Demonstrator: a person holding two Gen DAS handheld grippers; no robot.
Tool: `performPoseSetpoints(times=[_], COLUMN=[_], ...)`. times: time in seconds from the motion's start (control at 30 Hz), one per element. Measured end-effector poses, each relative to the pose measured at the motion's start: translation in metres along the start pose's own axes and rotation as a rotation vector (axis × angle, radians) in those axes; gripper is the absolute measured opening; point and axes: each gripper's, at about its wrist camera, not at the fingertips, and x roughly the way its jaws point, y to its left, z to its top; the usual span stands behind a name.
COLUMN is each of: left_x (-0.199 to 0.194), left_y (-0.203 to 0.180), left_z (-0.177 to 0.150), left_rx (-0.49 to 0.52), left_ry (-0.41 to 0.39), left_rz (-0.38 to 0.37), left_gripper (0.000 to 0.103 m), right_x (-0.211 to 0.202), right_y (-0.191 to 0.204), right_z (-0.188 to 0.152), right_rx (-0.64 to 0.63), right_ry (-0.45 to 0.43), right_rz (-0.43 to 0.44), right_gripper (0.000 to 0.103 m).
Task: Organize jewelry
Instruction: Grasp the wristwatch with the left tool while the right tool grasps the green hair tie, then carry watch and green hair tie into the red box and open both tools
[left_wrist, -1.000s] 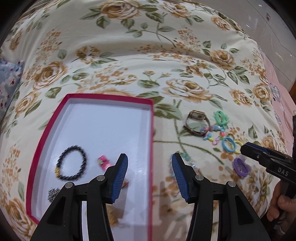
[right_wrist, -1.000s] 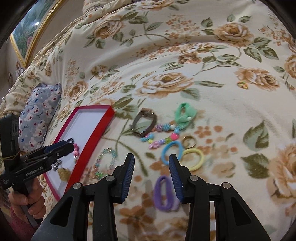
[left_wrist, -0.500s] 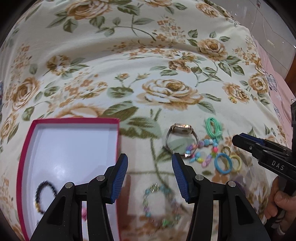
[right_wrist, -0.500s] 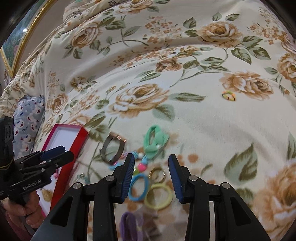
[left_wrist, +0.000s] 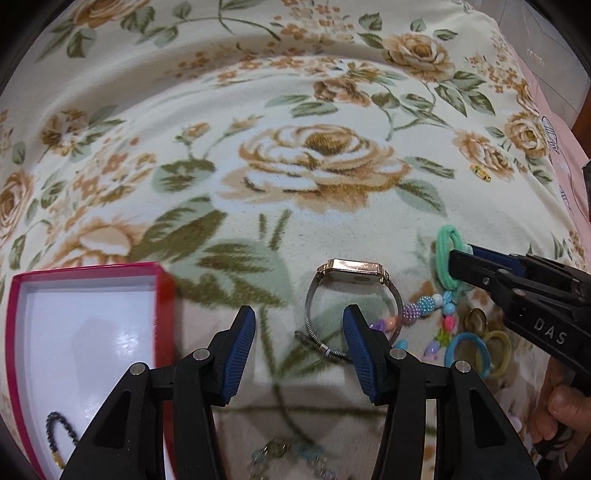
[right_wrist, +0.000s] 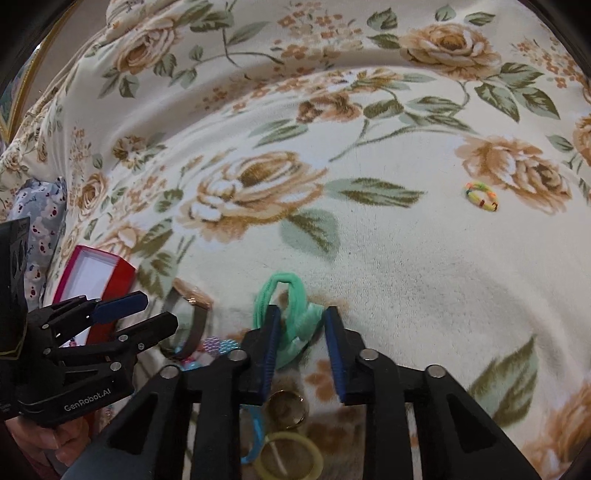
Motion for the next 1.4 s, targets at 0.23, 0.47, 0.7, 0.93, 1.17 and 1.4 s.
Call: performPoseSetpoints(times=[0.23, 0.47, 0.7, 0.93, 1.17, 1.4], left_x=[0.011, -0.010, -0.047, -0.083, -0.120, -0.139], left_y=[-0.006, 0.004, 0.018, 0.042, 0.070, 0.100], left_z=[0.003, -0.005, -0.024, -0.045, -0.066, -0.082], left_rx=[0.020, -0.022, -0.075, -0.132, -0.184, -0.236], left_ry=[-0.012, -0.053, -0.102, -0.142, -0.189, -0.206], left_rz=[-0.021, -0.061, -0.086, -0.096, -0.089, -0.069], left_gripper=[0.003, 0.002, 0.002, 0.002, 0.002, 0.002], right_x=[-0.006, -0.028, -0.042, -0.050, -0.050, -0.048], right_y=[-0.004, 0.004, 0.020, 0.044, 0.076, 0.107], right_z=[-0.001, -0.005, -0.014, -0.020, -0.025, -0.027], right_rx=[0.014, 0.010, -0.006, -0.041, -0.089, -0.136], right_ry=[-0.026, -0.057, -0.064, -0.062, -0.050, -0.042], right_rz=[0.021, 0.061, 0.088, 0.119, 0.155, 0.188], right_gripper=[0.014, 0.014, 0.014, 0.014, 0.014, 0.014])
